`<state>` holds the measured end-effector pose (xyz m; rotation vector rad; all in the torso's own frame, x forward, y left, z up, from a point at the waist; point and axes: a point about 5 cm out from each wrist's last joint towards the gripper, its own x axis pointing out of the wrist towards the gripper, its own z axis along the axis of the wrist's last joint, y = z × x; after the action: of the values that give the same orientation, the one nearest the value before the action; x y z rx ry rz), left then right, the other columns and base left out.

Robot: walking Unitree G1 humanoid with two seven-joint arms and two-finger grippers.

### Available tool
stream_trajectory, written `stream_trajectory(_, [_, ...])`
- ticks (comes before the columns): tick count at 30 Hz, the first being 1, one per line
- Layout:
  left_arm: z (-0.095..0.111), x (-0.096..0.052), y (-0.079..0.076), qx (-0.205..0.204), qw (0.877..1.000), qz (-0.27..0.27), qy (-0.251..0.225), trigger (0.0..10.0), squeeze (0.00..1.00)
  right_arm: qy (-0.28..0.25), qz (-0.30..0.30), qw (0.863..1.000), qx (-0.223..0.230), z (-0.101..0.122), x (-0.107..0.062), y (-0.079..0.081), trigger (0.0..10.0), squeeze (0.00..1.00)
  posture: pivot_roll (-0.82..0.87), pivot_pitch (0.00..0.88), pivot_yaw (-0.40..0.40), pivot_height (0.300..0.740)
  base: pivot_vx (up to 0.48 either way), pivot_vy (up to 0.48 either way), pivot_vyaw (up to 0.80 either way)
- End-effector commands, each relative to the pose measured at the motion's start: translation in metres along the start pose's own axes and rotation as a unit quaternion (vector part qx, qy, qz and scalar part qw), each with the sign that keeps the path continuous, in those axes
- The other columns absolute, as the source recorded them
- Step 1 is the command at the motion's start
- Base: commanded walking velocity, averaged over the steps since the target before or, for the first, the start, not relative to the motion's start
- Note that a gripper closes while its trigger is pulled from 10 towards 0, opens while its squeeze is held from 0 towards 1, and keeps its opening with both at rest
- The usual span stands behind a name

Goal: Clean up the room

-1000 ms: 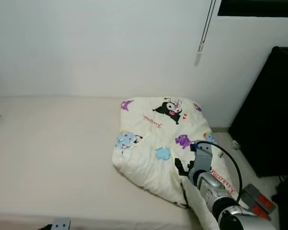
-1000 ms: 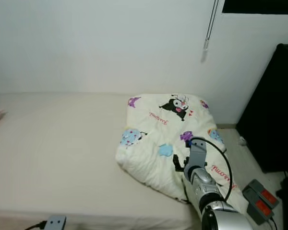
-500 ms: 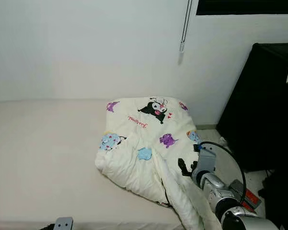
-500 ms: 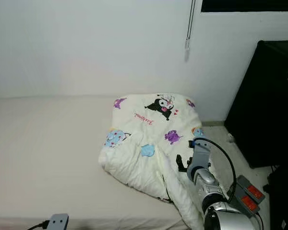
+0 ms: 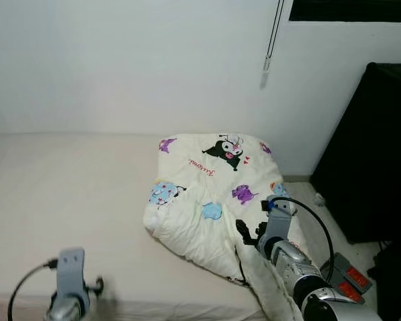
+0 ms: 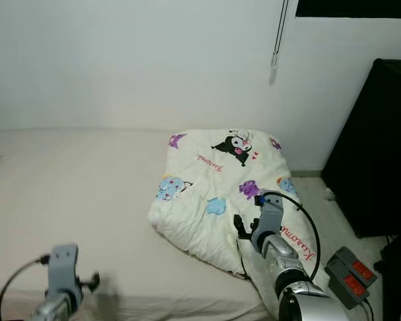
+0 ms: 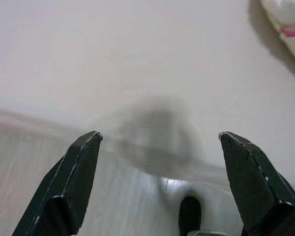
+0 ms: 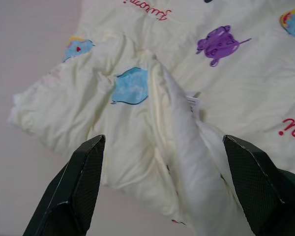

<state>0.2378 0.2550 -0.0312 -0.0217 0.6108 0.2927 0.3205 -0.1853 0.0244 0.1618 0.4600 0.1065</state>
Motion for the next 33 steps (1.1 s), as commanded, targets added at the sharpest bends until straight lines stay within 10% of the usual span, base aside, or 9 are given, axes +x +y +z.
stream_trajectory(1, [-0.005,-0.002,0.005,-0.009,1.000,0.005,0.008,10.0,0.00,-0.018,-0.003,1.000,-0.019,0.012,0.001,-0.002,10.0,0.00,0.02,0.050,0.002,0.665,0.000,0.000,0.00])
stream_trajectory(19, [0.030,0.001,0.029,-0.009,0.997,0.000,-0.076,10.0,0.00,-0.082,-0.064,0.981,-0.162,0.088,-0.009,-0.052,10.0,0.00,0.09,0.195,0.030,0.605,0.000,0.000,0.00])
stream_trajectory(33, [0.054,-0.006,0.036,0.019,0.988,-0.033,-0.152,10.0,0.00,-0.173,0.010,0.968,-0.181,0.157,-0.008,-0.029,10.0,0.00,0.16,0.285,0.049,0.550,0.000,0.000,0.00])
